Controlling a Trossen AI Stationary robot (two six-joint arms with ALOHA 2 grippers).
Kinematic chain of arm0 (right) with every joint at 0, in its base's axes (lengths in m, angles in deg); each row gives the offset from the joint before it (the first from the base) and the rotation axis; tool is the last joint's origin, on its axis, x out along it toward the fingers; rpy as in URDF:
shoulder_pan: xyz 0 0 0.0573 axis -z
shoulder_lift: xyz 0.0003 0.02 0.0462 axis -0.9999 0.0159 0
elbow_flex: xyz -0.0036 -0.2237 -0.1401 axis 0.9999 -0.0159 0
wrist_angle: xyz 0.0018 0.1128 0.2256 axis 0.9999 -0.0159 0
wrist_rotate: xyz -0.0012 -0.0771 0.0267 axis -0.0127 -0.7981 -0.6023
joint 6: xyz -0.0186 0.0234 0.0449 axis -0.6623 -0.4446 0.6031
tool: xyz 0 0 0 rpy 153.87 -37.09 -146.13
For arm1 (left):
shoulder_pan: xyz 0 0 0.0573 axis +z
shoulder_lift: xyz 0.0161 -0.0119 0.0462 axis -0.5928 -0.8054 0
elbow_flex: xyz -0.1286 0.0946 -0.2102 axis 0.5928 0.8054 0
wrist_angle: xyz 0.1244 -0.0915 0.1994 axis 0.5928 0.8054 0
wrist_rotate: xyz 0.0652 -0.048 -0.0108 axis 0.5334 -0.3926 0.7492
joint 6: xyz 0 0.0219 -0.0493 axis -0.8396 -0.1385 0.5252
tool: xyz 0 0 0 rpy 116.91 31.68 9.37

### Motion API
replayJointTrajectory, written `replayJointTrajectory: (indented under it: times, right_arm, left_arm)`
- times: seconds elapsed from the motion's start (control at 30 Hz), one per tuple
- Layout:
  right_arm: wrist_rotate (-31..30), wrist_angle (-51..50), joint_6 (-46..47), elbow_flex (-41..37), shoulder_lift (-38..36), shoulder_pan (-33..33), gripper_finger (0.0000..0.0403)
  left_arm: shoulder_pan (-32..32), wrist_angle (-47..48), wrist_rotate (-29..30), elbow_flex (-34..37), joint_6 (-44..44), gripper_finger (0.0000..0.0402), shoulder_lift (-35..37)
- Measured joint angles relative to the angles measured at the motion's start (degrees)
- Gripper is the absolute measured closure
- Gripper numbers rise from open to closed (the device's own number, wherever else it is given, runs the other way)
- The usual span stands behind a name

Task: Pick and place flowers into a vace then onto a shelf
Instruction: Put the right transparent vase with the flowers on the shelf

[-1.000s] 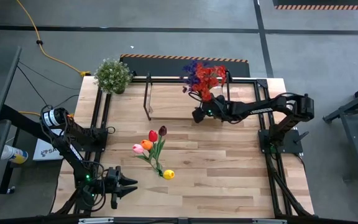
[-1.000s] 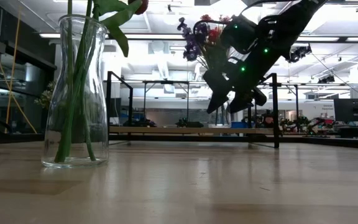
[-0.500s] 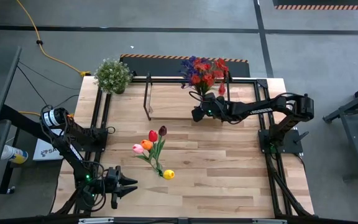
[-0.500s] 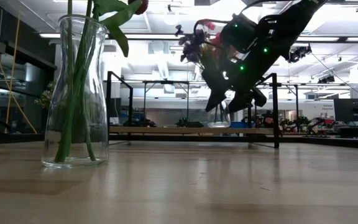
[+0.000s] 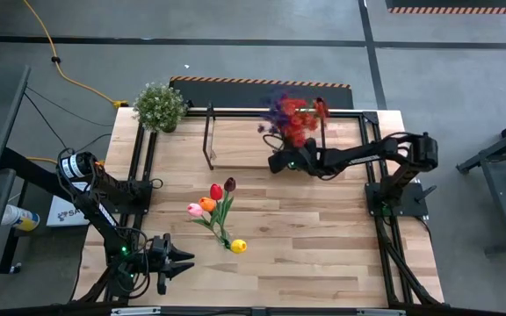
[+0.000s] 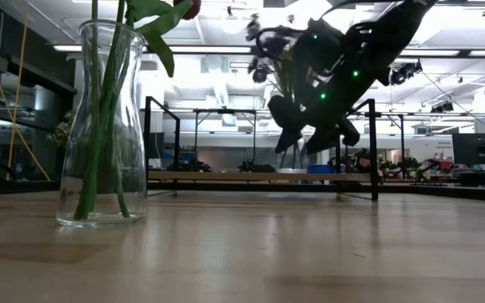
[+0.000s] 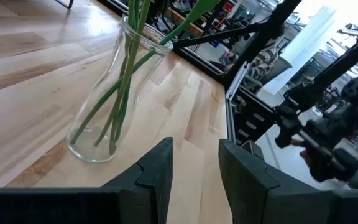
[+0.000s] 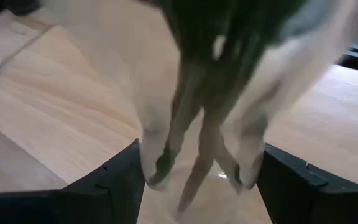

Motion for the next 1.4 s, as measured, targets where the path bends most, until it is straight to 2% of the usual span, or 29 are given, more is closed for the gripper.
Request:
replayJointTrajectory:
  times: [0.17, 0.57, 0.87, 1.13, 1.4]
  right_arm:
    - [-2.8, 3.5, 2.0, 0.1, 3.4, -2.3, 0.0157]
    - [-3.6, 6.7, 3.1, -0.3, 3.9, -2.0, 0.0154]
    - [-3.6, 8.3, -2.6, -0.2, 4.1, -2.0, 0.0152]
    - [-4.1, 7.9, -10.9, 3.4, 4.5, -0.8, 0.0152]
    - [-4.6, 7.3, -11.6, 3.8, 4.5, 2.1, 0.0152]
  left_arm:
    - [0.0, 0.0, 0.0, 0.0, 0.4, 0.0238, 0.0]
    - [0.0, 0.0, 0.0, 0.0, 0.3, 0.0238, 0.0]
    - [0.0, 0.7, 0.0, 0.0, 0.3, 0.0238, 0.0]
    - [0.0, 1.3, 0.0, 0.0, 0.3, 0.0238, 0.0]
    - [0.0, 1.3, 0.1, 0.0, 0.3, 0.0238, 0.0]
